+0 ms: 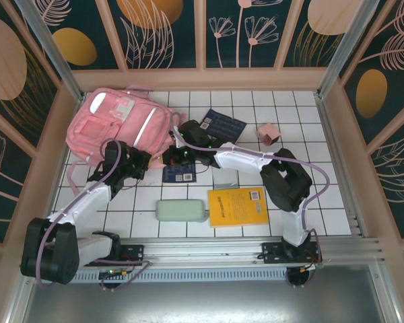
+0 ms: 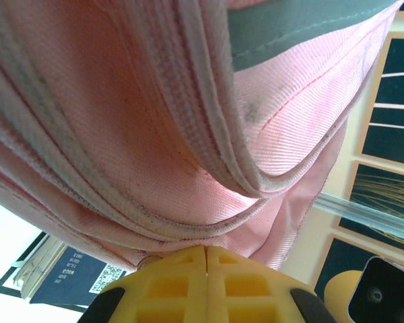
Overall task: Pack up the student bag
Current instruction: Unzip the student bag at the top-left of the table.
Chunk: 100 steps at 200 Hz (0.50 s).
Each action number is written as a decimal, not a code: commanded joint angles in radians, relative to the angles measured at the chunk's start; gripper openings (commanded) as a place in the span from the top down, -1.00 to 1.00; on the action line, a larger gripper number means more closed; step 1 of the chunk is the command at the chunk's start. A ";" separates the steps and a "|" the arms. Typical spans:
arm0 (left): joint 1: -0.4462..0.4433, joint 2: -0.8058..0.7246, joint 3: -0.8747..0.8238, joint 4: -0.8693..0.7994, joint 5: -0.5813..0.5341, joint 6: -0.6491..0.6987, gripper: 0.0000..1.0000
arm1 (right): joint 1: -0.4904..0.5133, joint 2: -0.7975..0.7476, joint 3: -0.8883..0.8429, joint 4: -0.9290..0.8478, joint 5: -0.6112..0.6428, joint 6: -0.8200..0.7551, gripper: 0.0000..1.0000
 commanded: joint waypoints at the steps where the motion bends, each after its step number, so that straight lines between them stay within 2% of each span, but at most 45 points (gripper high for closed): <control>1: 0.004 0.012 0.057 -0.019 -0.066 0.066 1.00 | 0.019 -0.023 0.032 0.004 -0.017 -0.046 1.00; 100: 0.005 -0.042 0.128 -0.160 -0.169 0.225 1.00 | -0.102 -0.094 -0.079 0.017 -0.050 -0.055 1.00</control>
